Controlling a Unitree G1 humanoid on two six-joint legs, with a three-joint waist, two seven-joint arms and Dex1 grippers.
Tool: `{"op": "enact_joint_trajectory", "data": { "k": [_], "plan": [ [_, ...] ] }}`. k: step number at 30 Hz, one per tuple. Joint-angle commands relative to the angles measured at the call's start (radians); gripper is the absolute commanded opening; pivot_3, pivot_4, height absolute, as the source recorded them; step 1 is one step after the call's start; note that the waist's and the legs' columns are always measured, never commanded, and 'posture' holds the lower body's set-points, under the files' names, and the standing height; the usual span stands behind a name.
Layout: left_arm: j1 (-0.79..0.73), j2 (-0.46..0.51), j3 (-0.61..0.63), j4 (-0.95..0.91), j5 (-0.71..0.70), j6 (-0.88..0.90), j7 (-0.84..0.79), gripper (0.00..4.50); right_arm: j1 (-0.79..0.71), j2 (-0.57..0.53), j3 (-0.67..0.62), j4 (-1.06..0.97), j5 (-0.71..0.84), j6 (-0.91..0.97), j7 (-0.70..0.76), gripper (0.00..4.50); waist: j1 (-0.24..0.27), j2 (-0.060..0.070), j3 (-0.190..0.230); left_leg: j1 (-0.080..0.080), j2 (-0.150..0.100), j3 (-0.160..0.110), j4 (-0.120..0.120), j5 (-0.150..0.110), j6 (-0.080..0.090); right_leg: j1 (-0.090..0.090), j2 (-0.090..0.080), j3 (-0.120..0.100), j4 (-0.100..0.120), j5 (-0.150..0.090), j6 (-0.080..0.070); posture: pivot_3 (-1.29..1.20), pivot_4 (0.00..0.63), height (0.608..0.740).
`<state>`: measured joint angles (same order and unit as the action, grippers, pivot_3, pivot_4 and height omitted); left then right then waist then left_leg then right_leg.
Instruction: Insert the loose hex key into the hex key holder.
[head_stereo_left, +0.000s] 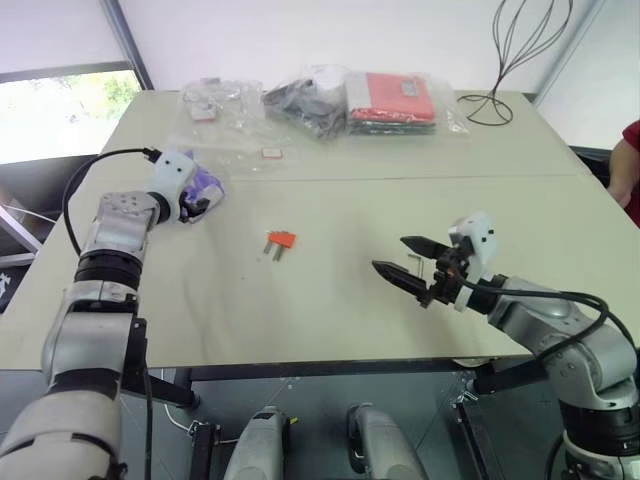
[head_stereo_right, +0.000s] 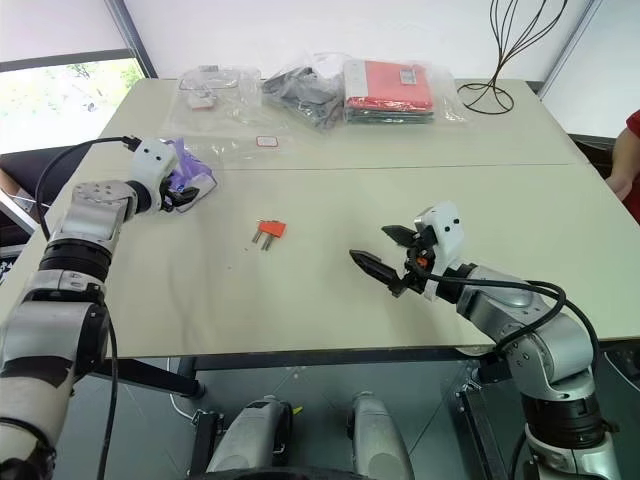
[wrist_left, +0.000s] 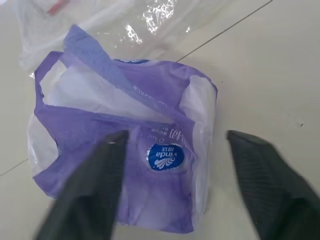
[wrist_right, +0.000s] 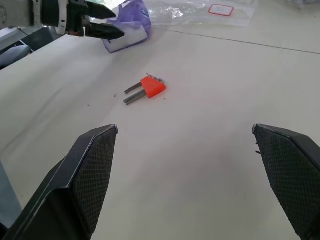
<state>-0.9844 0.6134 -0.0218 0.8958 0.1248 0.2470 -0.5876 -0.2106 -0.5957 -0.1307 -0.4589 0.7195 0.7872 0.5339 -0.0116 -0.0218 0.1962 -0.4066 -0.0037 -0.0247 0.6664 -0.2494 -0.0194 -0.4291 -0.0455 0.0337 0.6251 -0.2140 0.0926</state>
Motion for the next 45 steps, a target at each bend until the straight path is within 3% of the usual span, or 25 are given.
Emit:
{"op": "enact_joint_trajectory", "data": {
  "k": [1, 8, 14, 18, 23, 31, 45],
  "plan": [
    [0.010, 0.038, -0.016, -0.052, 0.024, -0.024, 0.003, 4.47, -0.009, 0.001, -0.011, -0.011, -0.005, -0.027, 0.015, 4.50, -0.003, 0.000, 0.000, 0.000, 0.000, 0.000, 0.000, 0.000, 0.000, 0.000, 0.000, 0.000, 0.000, 0.000, 0.000, 0.00, 0.150, 0.740],
    [0.037, 0.100, 0.004, -0.181, -0.020, -0.049, -0.109, 4.47, -0.005, -0.009, -0.006, 0.003, -0.042, -0.047, 0.029, 4.50, -0.001, 0.000, 0.000, 0.000, 0.000, 0.000, 0.000, 0.000, 0.000, 0.000, 0.000, 0.000, 0.002, 0.000, 0.000, 0.00, 0.150, 0.740],
    [0.028, 0.121, 0.070, -0.216, -0.187, -0.190, -0.370, 4.47, -0.129, 0.048, 0.077, 0.189, -0.144, -0.151, 0.068, 4.50, -0.003, 0.000, 0.000, 0.001, 0.001, 0.002, 0.001, 0.000, 0.000, 0.000, -0.001, 0.000, 0.002, 0.000, -0.001, 0.00, 0.150, 0.740],
    [0.093, 0.114, 0.113, -0.329, -0.337, -0.031, -0.516, 4.47, -0.260, 0.105, 0.183, 0.409, -0.271, -0.278, 0.125, 4.50, -0.012, 0.000, 0.000, 0.002, 0.001, 0.003, 0.001, 0.000, 0.000, 0.000, 0.000, 0.001, 0.003, 0.000, -0.001, 0.00, 0.150, 0.740],
    [0.298, 0.167, 0.115, -0.573, -0.444, 0.171, -0.618, 4.47, -0.490, 0.242, 0.329, 0.796, -0.444, -0.498, 0.217, 4.50, -0.035, 0.001, 0.000, 0.002, 0.001, 0.003, 0.000, 0.000, 0.000, -0.002, 0.001, 0.002, 0.006, 0.000, -0.001, 0.00, 0.150, 0.740],
    [0.498, 0.248, 0.132, -0.766, -0.502, 0.291, -0.642, 4.47, -0.715, 0.440, 0.436, 1.275, -0.640, -0.820, 0.298, 4.50, -0.046, 0.000, 0.000, 0.002, 0.002, 0.000, -0.001, 0.000, 0.000, -0.004, 0.000, 0.003, 0.007, 0.000, -0.001, 0.00, 0.150, 0.740],
    [0.579, 0.254, 0.178, -0.868, -0.558, 0.327, -0.551, 4.47, -0.848, 0.536, 0.394, 1.676, -0.797, -1.035, 0.186, 4.50, -0.040, 0.001, 0.000, 0.004, 0.002, -0.002, -0.003, 0.002, -0.003, -0.005, -0.001, 0.004, 0.008, 0.001, -0.003, 0.00, 0.150, 0.740]
  ]
}}
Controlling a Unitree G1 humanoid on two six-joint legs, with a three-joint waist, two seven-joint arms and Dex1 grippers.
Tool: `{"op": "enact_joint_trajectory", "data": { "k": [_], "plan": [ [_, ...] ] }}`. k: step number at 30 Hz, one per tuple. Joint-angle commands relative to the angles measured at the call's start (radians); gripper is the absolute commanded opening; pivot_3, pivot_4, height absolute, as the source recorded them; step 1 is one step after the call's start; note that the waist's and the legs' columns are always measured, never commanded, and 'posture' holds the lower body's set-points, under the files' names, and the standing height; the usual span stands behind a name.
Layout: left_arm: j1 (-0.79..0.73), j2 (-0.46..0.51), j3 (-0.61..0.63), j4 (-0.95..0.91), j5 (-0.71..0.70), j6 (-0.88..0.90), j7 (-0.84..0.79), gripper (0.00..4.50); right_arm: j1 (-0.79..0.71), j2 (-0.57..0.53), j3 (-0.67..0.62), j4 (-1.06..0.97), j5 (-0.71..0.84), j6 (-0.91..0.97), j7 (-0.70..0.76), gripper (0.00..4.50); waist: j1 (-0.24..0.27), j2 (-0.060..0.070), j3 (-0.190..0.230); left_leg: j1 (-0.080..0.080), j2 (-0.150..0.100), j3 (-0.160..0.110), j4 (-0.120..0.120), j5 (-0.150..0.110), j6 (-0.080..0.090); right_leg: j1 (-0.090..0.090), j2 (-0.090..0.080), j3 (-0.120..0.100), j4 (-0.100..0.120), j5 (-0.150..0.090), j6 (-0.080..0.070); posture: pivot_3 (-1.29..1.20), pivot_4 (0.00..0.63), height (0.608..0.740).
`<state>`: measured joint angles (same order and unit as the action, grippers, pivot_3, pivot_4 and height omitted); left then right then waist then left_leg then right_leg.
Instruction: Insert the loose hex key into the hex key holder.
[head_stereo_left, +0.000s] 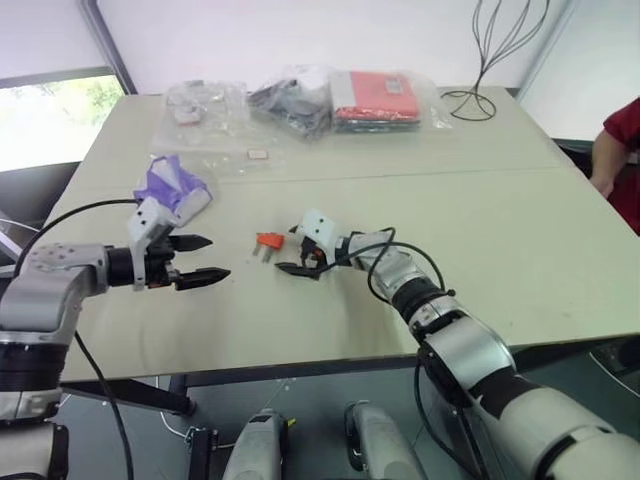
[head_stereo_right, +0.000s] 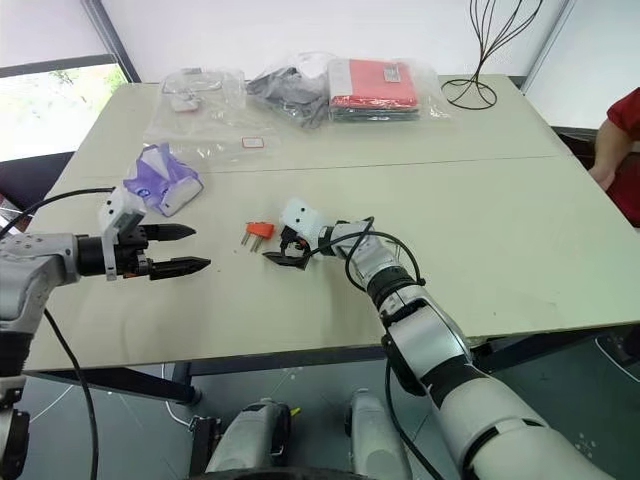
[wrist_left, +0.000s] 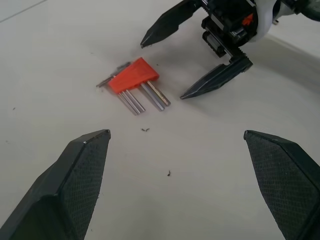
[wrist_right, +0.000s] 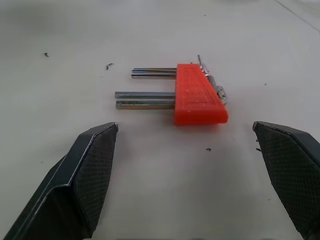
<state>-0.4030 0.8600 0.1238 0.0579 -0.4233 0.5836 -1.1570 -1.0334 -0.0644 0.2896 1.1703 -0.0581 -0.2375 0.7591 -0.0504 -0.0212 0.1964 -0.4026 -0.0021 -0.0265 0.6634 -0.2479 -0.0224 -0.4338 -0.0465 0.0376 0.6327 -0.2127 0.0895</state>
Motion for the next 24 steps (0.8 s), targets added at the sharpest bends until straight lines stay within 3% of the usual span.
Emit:
{"op": "enact_joint_trajectory", "data": {
  "k": [1, 14, 17, 22, 24],
  "plan": [
    [-0.002, 0.004, 0.029, -0.031, -0.010, -0.013, 0.025, 4.47, -0.032, 0.012, -0.033, 0.058, -0.021, -0.009, -0.045, 4.50, -0.001, 0.000, 0.000, 0.001, 0.000, 0.000, 0.000, 0.000, 0.000, 0.001, 0.000, 0.000, 0.000, 0.000, 0.000, 0.00, 0.150, 0.740],
    [0.052, -0.032, 0.016, -0.101, -0.004, -0.021, 0.095, 4.47, -0.130, 0.085, -0.067, 0.147, -0.067, 0.048, 0.077, 4.50, -0.022, 0.000, 0.000, 0.010, 0.000, 0.001, -0.006, 0.000, 0.000, 0.006, 0.001, 0.001, 0.000, -0.001, -0.002, 0.00, 0.150, 0.740],
    [0.086, -0.039, 0.036, -0.143, -0.019, -0.004, 0.120, 4.50, -0.146, 0.100, -0.076, 0.155, -0.079, 0.064, 0.064, 3.60, -0.022, 0.000, 0.000, 0.010, 0.000, 0.001, -0.011, 0.000, 0.000, 0.004, 0.001, 0.001, -0.001, -0.001, -0.003, 0.00, 0.150, 0.740],
    [0.146, -0.045, 0.059, -0.202, -0.030, 0.008, 0.161, 4.50, -0.160, 0.122, -0.092, 0.164, -0.092, 0.084, 0.039, 1.17, -0.021, 0.000, 0.000, 0.011, 0.001, 0.001, -0.014, 0.001, -0.001, 0.003, 0.001, 0.002, 0.000, -0.002, -0.004, 0.00, 0.150, 0.740],
    [0.163, -0.047, 0.069, -0.222, -0.037, 0.012, 0.181, 4.50, -0.163, 0.128, -0.099, 0.166, -0.095, 0.090, 0.034, 1.17, -0.021, 0.000, 0.000, 0.011, 0.001, 0.000, -0.014, 0.001, -0.001, 0.003, 0.000, 0.002, 0.000, -0.002, -0.005, 0.00, 0.150, 0.740]
  ]
}}
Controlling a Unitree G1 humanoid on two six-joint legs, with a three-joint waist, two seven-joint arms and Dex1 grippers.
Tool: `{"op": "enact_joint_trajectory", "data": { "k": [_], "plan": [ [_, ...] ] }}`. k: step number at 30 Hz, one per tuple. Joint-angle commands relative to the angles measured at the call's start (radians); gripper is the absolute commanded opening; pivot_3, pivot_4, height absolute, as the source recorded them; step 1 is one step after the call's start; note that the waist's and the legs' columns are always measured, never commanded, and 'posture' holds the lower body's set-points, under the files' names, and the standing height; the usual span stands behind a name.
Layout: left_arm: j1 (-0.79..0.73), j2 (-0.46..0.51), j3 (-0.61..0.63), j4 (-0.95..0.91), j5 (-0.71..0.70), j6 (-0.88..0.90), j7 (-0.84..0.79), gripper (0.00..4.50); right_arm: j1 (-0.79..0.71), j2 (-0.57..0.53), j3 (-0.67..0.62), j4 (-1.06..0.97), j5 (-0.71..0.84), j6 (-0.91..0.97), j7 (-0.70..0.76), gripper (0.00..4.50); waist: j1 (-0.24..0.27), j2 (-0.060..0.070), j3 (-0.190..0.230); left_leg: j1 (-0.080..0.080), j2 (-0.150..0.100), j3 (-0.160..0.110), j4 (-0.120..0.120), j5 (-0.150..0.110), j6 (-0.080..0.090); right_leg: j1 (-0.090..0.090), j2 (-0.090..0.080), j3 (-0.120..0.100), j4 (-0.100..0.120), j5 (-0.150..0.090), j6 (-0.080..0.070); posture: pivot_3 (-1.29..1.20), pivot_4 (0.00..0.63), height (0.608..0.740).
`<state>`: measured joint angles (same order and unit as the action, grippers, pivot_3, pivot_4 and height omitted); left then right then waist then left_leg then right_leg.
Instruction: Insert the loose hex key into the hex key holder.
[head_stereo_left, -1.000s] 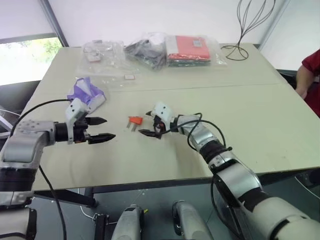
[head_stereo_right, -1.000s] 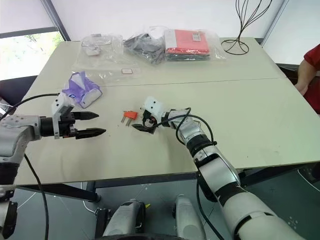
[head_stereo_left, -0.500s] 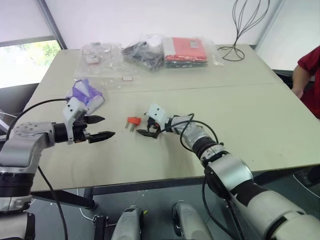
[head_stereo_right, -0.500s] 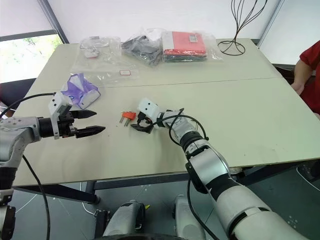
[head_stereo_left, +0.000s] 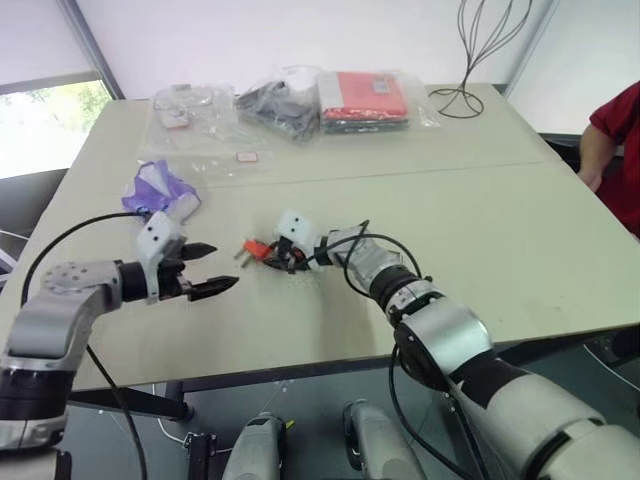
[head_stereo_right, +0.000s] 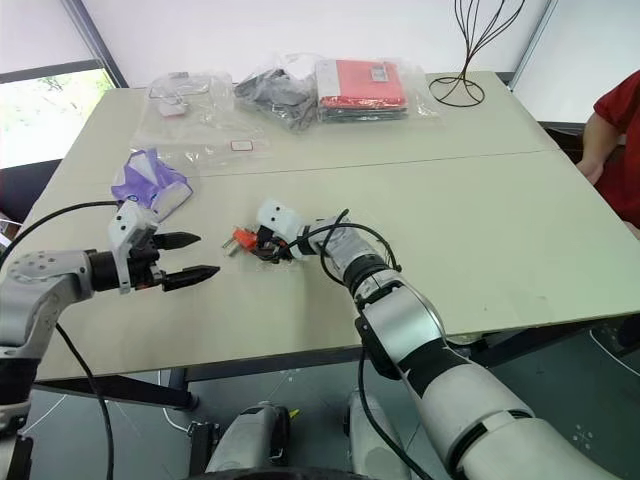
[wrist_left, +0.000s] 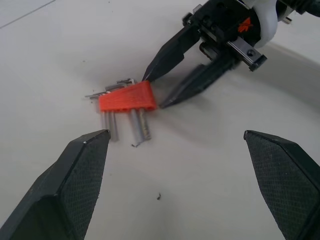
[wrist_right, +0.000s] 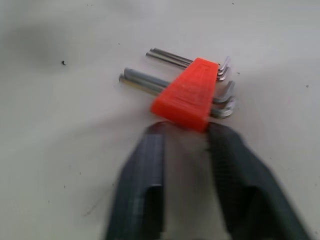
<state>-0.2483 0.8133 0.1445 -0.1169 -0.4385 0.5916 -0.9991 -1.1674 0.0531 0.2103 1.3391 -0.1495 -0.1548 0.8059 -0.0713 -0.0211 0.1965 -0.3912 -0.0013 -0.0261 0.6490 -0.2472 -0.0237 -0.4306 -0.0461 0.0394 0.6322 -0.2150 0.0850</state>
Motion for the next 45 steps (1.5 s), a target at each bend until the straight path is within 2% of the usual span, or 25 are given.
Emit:
{"op": "enact_joint_trajectory", "data": {
  "k": [1, 8, 11, 15, 24, 30, 36, 40, 45],
  "plan": [
    [0.016, -0.001, 0.054, -0.056, -0.026, 0.007, 0.032, 4.50, -0.028, 0.012, -0.024, -0.002, -0.005, 0.011, -0.012, 1.17, 0.000, 0.000, 0.000, 0.000, 0.000, 0.000, 0.000, 0.000, 0.000, 0.000, 0.000, 0.000, 0.000, 0.000, 0.000, 0.00, 0.150, 0.740],
    [0.041, 0.002, 0.069, -0.062, -0.026, -0.005, 0.062, 4.50, -0.021, 0.018, -0.045, -0.007, -0.005, 0.044, 0.004, 1.17, 0.000, 0.000, 0.000, 0.000, 0.000, 0.000, 0.000, 0.000, 0.000, 0.000, 0.000, 0.000, 0.000, 0.000, 0.000, 0.00, 0.150, 0.740],
    [0.035, 0.002, 0.060, -0.051, -0.021, -0.013, 0.062, 4.50, -0.017, 0.009, -0.052, -0.015, -0.007, 0.075, -0.035, 2.01, 0.000, 0.000, 0.000, 0.000, 0.000, 0.000, 0.000, 0.000, 0.000, 0.000, 0.000, 0.000, -0.001, 0.000, 0.000, 0.00, 0.150, 0.740],
    [0.014, -0.006, 0.040, -0.031, -0.013, -0.024, 0.062, 4.50, -0.015, 0.008, -0.082, -0.028, 0.011, 0.124, -0.050, 3.90, 0.000, 0.000, 0.000, 0.000, 0.000, 0.000, 0.000, 0.000, 0.000, 0.000, 0.000, 0.000, -0.001, 0.000, 0.000, 0.00, 0.150, 0.740],
    [-0.090, -0.022, -0.034, 0.074, 0.026, -0.069, 0.025, 4.50, -0.010, 0.048, -0.163, -0.132, 0.101, 0.286, -0.071, 3.90, 0.000, 0.000, 0.000, 0.000, -0.001, 0.000, 0.000, 0.000, 0.000, 0.000, 0.000, 0.000, -0.001, 0.000, 0.000, 0.00, 0.150, 0.740],
    [-0.114, -0.027, -0.055, 0.101, 0.038, -0.084, 0.012, 4.50, 0.048, 0.076, -0.111, -0.255, 0.086, 0.327, -0.057, 3.90, 0.001, 0.000, 0.000, -0.001, 0.000, 0.000, -0.003, 0.000, 0.000, -0.002, 0.000, 0.000, -0.001, 0.000, 0.000, 0.00, 0.150, 0.740],
    [-0.106, -0.028, -0.059, 0.107, 0.044, -0.092, 0.006, 4.50, 0.165, 0.073, -0.018, -0.464, 0.053, 0.401, -0.062, 3.90, 0.002, 0.000, 0.000, -0.002, -0.001, 0.001, -0.002, 0.000, 0.000, -0.002, -0.001, 0.000, -0.001, 0.000, 0.000, 0.00, 0.150, 0.740],
    [-0.108, -0.031, -0.063, 0.113, 0.051, -0.100, 0.005, 4.50, 0.218, 0.086, 0.021, -0.571, 0.036, 0.459, -0.118, 3.90, 0.001, 0.000, 0.000, -0.002, -0.001, 0.000, -0.002, 0.000, 0.000, -0.002, 0.000, 0.000, -0.001, 0.000, 0.000, 0.00, 0.150, 0.740],
    [-0.119, -0.039, -0.076, 0.117, 0.061, -0.112, 0.006, 4.50, 0.234, 0.099, 0.028, -0.559, 0.025, 0.506, -0.222, 3.90, 0.001, 0.000, 0.000, -0.002, 0.000, 0.000, -0.002, 0.000, 0.000, -0.002, 0.000, 0.000, -0.001, 0.000, 0.000, 0.00, 0.150, 0.740]
  ]
}}
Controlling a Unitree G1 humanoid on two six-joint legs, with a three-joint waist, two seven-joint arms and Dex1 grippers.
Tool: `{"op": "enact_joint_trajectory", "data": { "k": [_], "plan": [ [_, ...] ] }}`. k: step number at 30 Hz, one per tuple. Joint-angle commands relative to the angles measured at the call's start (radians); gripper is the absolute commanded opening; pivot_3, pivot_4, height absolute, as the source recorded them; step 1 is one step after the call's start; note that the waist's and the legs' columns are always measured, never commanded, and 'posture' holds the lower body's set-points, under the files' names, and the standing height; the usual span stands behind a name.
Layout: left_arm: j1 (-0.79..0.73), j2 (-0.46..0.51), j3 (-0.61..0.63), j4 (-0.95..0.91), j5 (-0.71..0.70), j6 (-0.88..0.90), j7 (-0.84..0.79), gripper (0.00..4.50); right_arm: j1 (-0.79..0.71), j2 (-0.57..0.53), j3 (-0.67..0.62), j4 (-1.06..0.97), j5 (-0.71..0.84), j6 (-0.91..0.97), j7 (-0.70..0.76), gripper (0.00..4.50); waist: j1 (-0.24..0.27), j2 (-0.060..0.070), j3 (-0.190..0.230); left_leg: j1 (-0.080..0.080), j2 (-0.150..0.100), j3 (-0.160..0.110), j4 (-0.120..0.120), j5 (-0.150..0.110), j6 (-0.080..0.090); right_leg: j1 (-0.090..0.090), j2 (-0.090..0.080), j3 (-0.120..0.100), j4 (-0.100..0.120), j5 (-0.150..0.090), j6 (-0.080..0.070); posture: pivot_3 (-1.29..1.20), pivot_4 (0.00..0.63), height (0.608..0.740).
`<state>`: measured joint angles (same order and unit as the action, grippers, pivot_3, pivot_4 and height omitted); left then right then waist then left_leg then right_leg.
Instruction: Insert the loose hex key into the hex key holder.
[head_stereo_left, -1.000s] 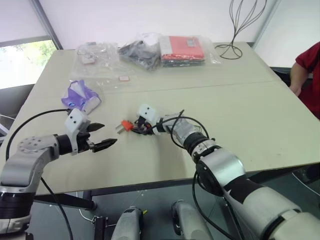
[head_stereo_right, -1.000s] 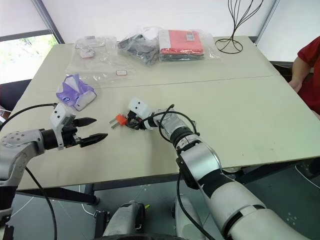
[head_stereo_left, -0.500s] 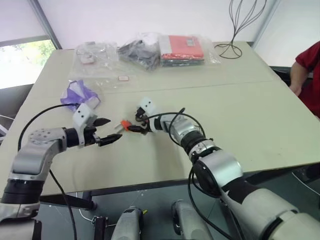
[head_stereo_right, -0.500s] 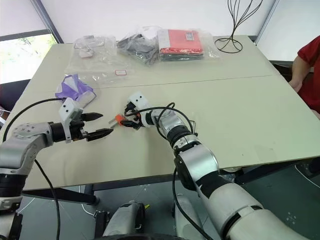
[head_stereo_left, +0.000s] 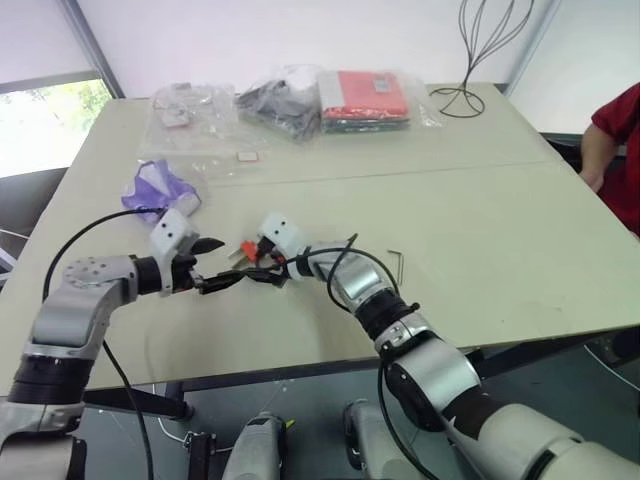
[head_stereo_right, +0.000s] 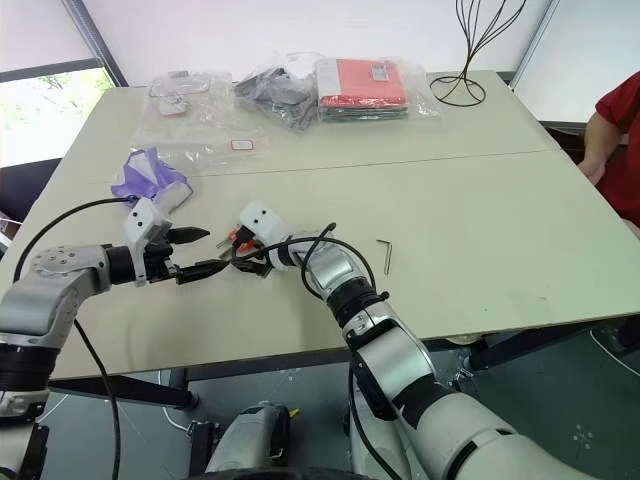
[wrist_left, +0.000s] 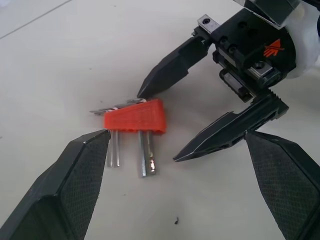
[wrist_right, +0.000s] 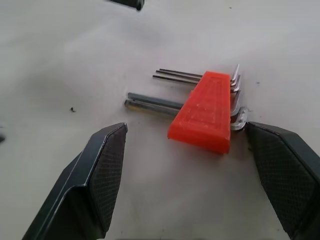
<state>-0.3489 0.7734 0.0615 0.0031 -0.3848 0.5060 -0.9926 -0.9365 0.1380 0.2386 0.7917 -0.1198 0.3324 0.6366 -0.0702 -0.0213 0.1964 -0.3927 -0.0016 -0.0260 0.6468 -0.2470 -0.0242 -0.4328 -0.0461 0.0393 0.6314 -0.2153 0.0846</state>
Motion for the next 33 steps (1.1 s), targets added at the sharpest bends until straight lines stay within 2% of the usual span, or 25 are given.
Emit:
{"op": "enact_joint_trajectory", "data": {
  "k": [1, 3, 5, 6, 10, 16, 21, 25, 29, 33],
  "plan": [
    [-0.019, 0.001, 0.006, -0.002, 0.010, -0.030, -0.001, 4.50, 0.004, 0.015, -0.002, -0.006, -0.003, 0.023, -0.066, 3.90, 0.000, 0.000, 0.000, 0.000, 0.000, 0.000, 0.000, 0.000, 0.000, 0.000, 0.000, 0.000, 0.000, 0.000, 0.000, 0.00, 0.150, 0.740],
    [-0.021, 0.001, 0.002, 0.004, 0.016, -0.038, -0.001, 4.50, 0.001, 0.016, -0.011, 0.015, 0.000, 0.033, -0.096, 3.90, 0.000, 0.000, 0.000, 0.000, 0.000, 0.000, 0.000, 0.000, 0.000, 0.000, 0.000, 0.000, 0.000, 0.000, 0.000, 0.00, 0.150, 0.740],
    [-0.021, 0.002, -0.001, 0.006, 0.021, -0.044, -0.001, 4.50, -0.002, 0.014, -0.014, 0.034, 0.001, 0.036, -0.120, 3.37, 0.001, 0.000, 0.000, 0.000, 0.000, 0.000, 0.000, 0.000, 0.000, 0.000, 0.000, 0.000, 0.000, 0.000, 0.000, 0.00, 0.150, 0.740],
    [-0.021, 0.003, -0.002, 0.007, 0.023, -0.047, -0.002, 4.50, -0.003, 0.012, -0.012, 0.040, 0.000, 0.038, -0.126, 3.05, 0.001, 0.000, 0.000, 0.001, 0.000, 0.000, 0.000, 0.000, 0.000, 0.001, 0.000, 0.000, 0.000, 0.000, 0.000, 0.00, 0.150, 0.740],
    [-0.024, 0.001, -0.003, 0.012, 0.030, -0.058, -0.002, 4.50, -0.006, 0.002, 0.004, 0.051, -0.011, 0.038, -0.143, 1.04, 0.000, 0.000, 0.000, 0.001, 0.000, 0.000, 0.000, 0.000, 0.000, 0.001, 0.000, 0.000, 0.000, 0.000, 0.000, 0.00, 0.150, 0.740],
    [-0.030, -0.001, -0.005, 0.022, 0.037, -0.068, -0.004, 4.50, -0.004, -0.012, 0.027, 0.048, -0.021, 0.004, -0.148, 1.02, 0.001, 0.000, 0.000, 0.001, 0.000, 0.000, 0.000, 0.000, 0.000, 0.001, 0.000, 0.000, 0.000, 0.000, 0.000, 0.00, 0.150, 0.740],
    [-0.052, -0.006, -0.002, 0.056, 0.035, -0.075, -0.016, 4.50, -0.004, -0.067, 0.059, 0.009, -0.042, -0.182, -0.106, 1.02, 0.002, 0.000, 0.000, 0.001, 0.000, 0.000, 0.001, 0.000, 0.000, 0.001, 0.000, 0.000, -0.001, 0.000, 0.000, 0.00, 0.150, 0.740],
    [-0.129, -0.020, 0.020, 0.150, 0.008, -0.074, -0.042, 4.50, -0.041, -0.193, 0.070, -0.047, -0.081, -0.370, -0.081, 1.02, 0.004, 0.000, 0.000, 0.000, -0.001, 0.000, 0.001, 0.000, 0.000, 0.001, -0.001, 0.000, -0.001, 0.000, 0.001, 0.00, 0.150, 0.740],
    [-0.290, -0.041, 0.029, 0.335, -0.012, -0.087, -0.106, 4.50, -0.092, -0.382, 0.077, -0.107, -0.151, -0.625, -0.079, 1.02, 0.006, 0.000, 0.000, -0.003, -0.002, 0.001, 0.002, 0.000, 0.000, 0.000, 0.000, 0.000, -0.002, -0.001, 0.001, 0.00, 0.150, 0.740],
    [-0.475, -0.093, 0.008, 0.559, 0.006, -0.138, -0.172, 4.50, -0.146, -0.548, 0.114, -0.096, -0.292, -0.910, -0.198, 1.02, 0.000, -0.001, 0.000, -0.003, -0.003, 0.004, 0.001, 0.000, 0.000, -0.001, 0.002, 0.000, -0.002, -0.001, 0.002, 0.00, 0.150, 0.740]
  ]
}}
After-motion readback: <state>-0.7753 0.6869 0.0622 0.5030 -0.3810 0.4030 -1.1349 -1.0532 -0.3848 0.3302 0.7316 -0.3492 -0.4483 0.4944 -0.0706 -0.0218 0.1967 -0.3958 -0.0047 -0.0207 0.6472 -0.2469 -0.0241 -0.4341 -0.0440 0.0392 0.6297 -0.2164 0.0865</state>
